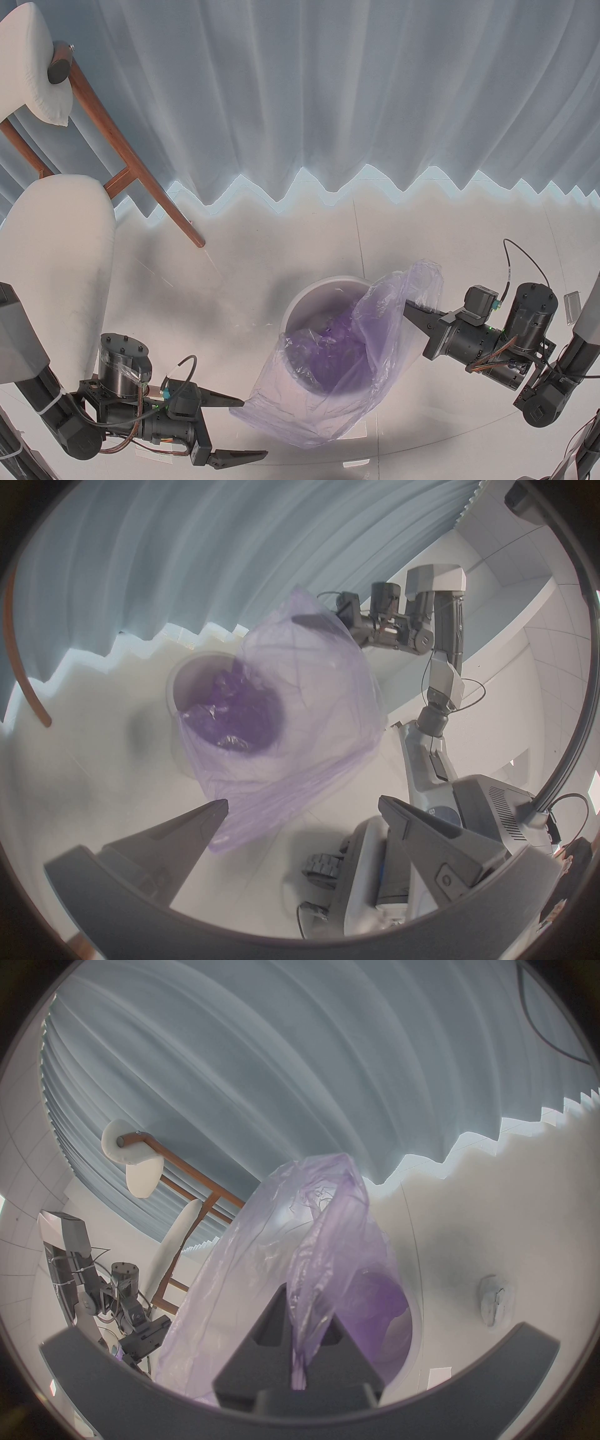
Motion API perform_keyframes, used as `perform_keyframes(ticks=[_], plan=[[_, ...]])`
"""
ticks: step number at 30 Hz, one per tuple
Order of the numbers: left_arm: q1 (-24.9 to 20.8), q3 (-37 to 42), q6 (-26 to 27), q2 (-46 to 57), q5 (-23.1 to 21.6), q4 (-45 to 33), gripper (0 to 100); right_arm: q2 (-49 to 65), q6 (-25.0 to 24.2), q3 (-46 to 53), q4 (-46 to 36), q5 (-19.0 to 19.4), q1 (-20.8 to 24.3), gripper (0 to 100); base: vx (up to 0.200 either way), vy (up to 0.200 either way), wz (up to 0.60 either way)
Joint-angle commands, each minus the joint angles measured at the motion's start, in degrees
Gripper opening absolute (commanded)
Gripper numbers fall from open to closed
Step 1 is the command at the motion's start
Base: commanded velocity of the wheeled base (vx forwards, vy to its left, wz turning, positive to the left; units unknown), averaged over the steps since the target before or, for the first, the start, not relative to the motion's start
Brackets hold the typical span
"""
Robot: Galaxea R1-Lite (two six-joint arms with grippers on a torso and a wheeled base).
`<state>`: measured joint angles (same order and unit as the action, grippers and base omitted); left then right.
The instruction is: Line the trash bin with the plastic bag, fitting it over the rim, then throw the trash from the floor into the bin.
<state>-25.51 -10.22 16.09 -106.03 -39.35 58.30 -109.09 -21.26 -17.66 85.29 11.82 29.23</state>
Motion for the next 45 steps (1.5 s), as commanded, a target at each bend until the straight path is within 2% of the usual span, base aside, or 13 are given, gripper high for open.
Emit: perform_keyframes(ticks=[1,7,13,19,25,38,45], plan=[[-0.9,1.1,-0.4,0.4,1.4,-0.3,100,-0.7,0.0,-0.3,0.1,0.0,-0.1,0,0.0,0.0,0.0],[-0.9,0.4,-0.6,-0.4,6.0,-1.3,100,-0.4,0.0,-0.1,0.1,0.0,-0.1,0,0.0,0.0,0.0],[-0.9,-1.7,-0.7,-2.6,8.2,-1.6,100,-0.2,0.0,-0.1,0.1,-0.1,0.2,0,0.0,0.0,0.0],[-0.9,-4.5,-0.9,-3.7,7.8,-1.3,100,-0.3,0.0,0.2,0.1,-0.5,0.3,0,0.0,0.0,0.0],[-0.3,-4.5,-4.3,-3.4,7.6,-0.8,100,-0.6,0.0,0.3,0.1,-0.6,0.3,0,0.0,0.0,0.0],[0.3,-6.2,-4.5,-5.4,11.1,-1.3,100,-0.7,-0.1,1.0,0.1,-1.4,0.4,0,0.0,0.0,0.0],[-1.7,-9.0,-4.6,-7.9,12.5,-0.7,100,-0.7,-0.1,1.3,0.1,-1.5,0.6,0,0.0,0.0,0.0]])
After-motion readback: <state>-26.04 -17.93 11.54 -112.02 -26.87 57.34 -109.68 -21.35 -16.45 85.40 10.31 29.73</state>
